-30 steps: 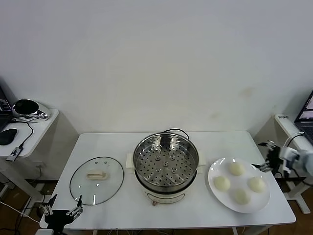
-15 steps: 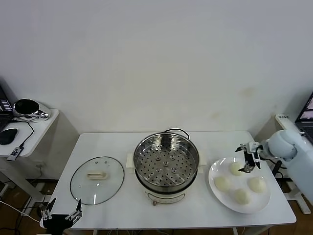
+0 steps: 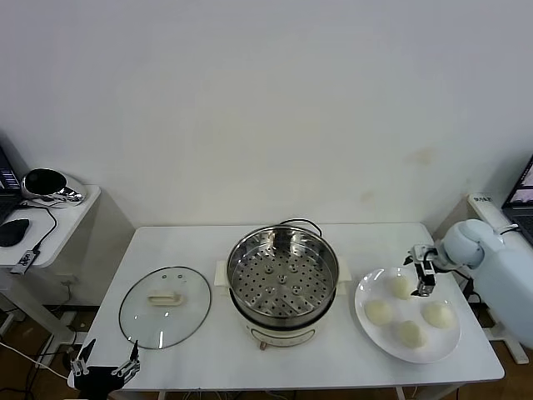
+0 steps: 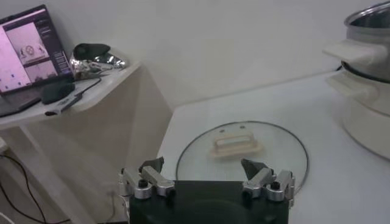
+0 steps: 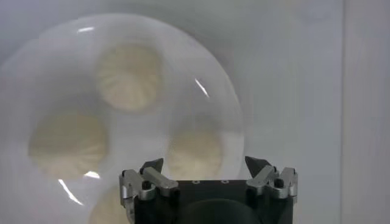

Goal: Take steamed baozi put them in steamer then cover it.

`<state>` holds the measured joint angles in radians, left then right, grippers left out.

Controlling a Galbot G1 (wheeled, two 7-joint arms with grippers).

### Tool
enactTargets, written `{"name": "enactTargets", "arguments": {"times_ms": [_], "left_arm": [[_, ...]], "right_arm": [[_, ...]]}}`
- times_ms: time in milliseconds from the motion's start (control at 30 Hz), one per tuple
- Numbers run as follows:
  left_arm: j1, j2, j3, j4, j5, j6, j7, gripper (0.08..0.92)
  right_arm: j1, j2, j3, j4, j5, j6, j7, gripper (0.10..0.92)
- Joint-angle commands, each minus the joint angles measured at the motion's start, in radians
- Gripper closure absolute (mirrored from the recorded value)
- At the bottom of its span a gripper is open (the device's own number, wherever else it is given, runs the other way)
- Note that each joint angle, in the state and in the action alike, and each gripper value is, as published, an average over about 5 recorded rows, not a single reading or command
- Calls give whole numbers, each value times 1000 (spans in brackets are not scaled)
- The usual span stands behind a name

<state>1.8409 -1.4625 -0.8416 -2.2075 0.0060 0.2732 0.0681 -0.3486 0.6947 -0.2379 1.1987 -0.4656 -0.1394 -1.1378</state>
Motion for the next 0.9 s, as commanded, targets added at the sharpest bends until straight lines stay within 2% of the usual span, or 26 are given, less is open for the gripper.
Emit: {"name": "enactTargets", "arguments": {"times_ms": [33, 367, 600, 700, 900], "left_arm": [[1, -1, 1, 1, 1, 1, 1, 177], [-5, -2, 1, 13, 3, 0, 0, 177], [-1, -9, 4, 16, 6, -3, -3, 177], [0, -9, 5, 17, 7, -3, -3, 177], [-1, -9, 6, 16, 8, -3, -3, 177]], "right_arm": [[15, 24, -21, -49, -27, 7, 11, 203], [5, 35, -19, -61, -16, -8, 15, 203], [-3, 39, -13, -62, -7, -18, 28, 241], [-8, 40, -12, -63, -3, -23, 34, 269], [-12, 40, -9, -60, 2, -32, 38, 377]]}}
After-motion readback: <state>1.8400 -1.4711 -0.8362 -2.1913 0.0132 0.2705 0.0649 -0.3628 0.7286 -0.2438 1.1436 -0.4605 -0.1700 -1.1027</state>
